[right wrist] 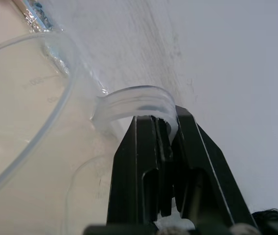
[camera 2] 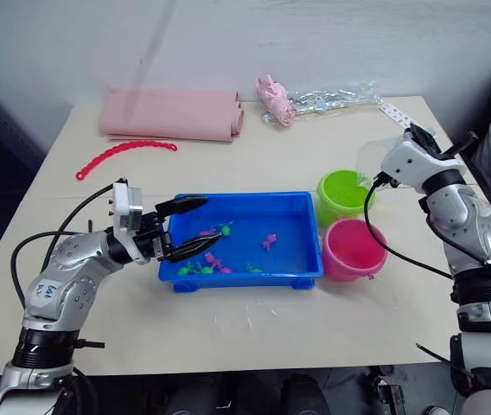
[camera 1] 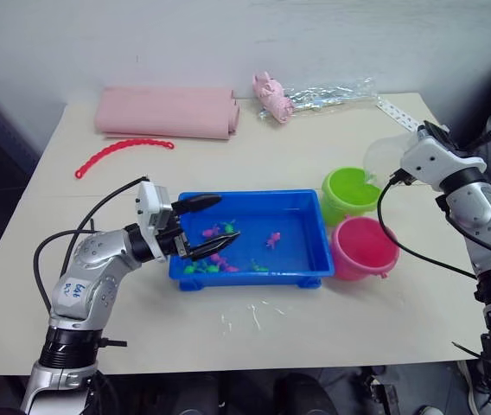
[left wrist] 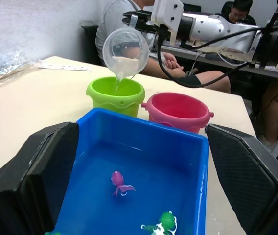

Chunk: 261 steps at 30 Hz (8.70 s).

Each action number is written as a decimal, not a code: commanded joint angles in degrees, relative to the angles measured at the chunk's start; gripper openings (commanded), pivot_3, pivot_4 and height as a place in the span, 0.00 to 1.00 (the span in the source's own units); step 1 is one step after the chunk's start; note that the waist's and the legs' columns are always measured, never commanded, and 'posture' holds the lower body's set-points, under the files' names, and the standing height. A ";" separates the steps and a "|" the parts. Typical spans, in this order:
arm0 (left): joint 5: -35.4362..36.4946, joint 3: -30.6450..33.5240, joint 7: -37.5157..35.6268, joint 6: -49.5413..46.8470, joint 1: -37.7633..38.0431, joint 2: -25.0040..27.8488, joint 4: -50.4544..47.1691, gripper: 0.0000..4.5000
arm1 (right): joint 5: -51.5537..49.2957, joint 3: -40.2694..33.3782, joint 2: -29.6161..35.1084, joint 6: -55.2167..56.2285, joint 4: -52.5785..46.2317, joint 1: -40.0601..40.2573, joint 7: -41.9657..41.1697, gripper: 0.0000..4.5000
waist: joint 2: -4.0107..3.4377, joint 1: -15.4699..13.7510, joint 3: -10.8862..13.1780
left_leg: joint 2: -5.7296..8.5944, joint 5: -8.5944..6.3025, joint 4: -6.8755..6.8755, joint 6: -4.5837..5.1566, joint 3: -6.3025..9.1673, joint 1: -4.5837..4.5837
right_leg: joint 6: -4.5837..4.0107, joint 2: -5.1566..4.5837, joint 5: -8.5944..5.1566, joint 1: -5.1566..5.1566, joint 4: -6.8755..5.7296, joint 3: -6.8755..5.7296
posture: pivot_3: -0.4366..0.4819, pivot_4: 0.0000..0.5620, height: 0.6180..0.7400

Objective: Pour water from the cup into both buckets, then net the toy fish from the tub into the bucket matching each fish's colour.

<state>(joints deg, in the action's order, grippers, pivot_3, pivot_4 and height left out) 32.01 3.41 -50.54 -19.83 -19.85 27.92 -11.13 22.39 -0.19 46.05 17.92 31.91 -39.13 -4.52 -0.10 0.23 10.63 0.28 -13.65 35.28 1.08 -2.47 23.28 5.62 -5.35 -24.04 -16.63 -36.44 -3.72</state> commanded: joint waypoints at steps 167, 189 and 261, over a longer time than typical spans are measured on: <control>-15.28 16.57 34.08 -26.15 -7.17 8.65 44.19 0.01 | -53.10 -12.32 -7.15 -18.54 -59.66 41.27 -51.27 1.00 | -0.05 -1.46 -0.33 | 0.04 -0.01 -0.01 -0.20 0.18 -0.33 | 0.12 -0.13 0.11 0.08 -0.12 -0.08 | 0.48 0.27 1.00; -13.62 -13.87 -35.90 3.29 -24.43 22.90 10.74 0.01 | -74.57 -2.37 5.66 -62.03 -57.80 8.38 -48.91 1.00 | 0.78 -0.09 0.55 | -0.04 -0.08 -0.11 -0.04 0.25 0.24 | -0.04 -0.01 0.16 -0.02 0.46 -0.32 | 0.48 0.27 1.00; -5.54 2.21 -25.04 8.13 -0.86 12.63 11.80 0.99 | -16.23 27.47 11.29 -24.27 -25.54 -20.67 -81.39 0.00 | 0.61 0.46 0.88 | -0.03 0.07 0.83 0.18 0.23 0.99 | 0.00 -0.14 0.17 -0.97 -0.81 -0.21 | 0.48 0.27 1.00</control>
<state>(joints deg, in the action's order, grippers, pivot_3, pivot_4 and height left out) 25.93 5.00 -76.66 -12.12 -21.16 40.61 3.46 4.22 27.54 57.15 -8.35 5.73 -58.08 -84.57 0.51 0.69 11.50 0.25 -13.58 36.12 1.26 -2.24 24.27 5.62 -5.49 -23.87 -17.61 -37.29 -3.93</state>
